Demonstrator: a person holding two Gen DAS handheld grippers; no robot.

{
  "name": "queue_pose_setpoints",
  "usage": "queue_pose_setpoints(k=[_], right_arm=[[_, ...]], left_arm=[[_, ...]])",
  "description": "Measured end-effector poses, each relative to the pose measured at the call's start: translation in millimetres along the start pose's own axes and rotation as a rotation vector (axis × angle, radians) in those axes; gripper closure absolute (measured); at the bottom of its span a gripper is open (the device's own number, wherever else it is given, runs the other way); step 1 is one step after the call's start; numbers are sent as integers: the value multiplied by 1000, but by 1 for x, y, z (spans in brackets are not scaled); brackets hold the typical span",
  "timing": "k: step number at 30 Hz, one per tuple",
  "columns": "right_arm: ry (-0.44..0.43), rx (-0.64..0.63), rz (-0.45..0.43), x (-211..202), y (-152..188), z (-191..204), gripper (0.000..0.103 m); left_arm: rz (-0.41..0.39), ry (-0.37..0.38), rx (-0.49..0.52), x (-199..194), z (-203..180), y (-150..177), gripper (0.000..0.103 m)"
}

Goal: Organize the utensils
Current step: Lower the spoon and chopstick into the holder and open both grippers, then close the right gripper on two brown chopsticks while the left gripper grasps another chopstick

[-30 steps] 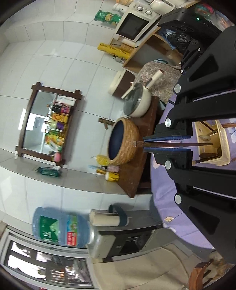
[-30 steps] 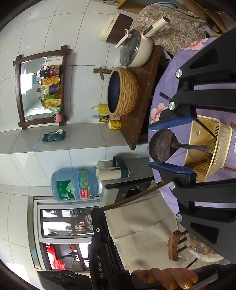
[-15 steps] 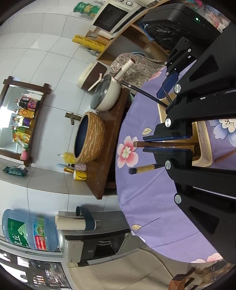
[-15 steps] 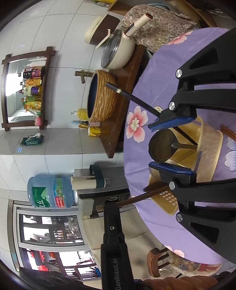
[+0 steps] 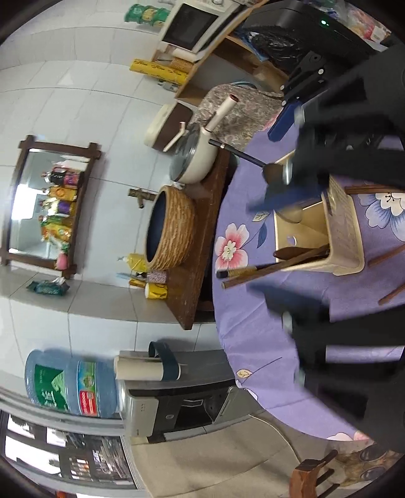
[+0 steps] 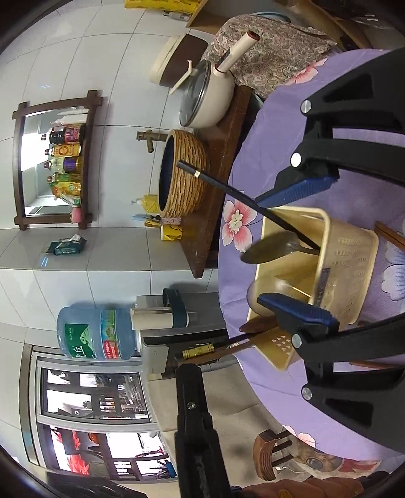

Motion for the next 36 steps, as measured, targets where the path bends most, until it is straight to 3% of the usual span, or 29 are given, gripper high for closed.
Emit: queue_pose_setpoints(k=[1, 5, 13, 19, 26, 36], right_arm=[[4, 4, -7, -6, 2, 0, 44], [21, 20, 24, -29, 24, 3, 39], [-2, 144, 277, -23, 113, 14, 40], [-28, 223, 416, -2, 157, 25, 55], [-20, 217, 477, 12, 169, 38, 63], [5, 238, 482, 9, 176, 33, 69]], left_arm=[[-24, 9, -12, -10, 5, 3, 27], [-16, -39, -1, -29, 29, 27, 26], [175, -208, -77, -16, 99, 118, 26], [289, -264, -110, 2, 126, 172, 30], [322, -266, -100, 9, 128, 189, 30], [340, -253, -96, 14, 122, 193, 30]])
Point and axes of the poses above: each gripper's, at about its wrist camera, not at the fingertips, and x roughly the way its jaws point, z to its left, y to its underside, the point moved 7 cm from there along x, roughly the way its jaws point, and after that the axes turned 14 degrees about -x, right-handed, at the moved point
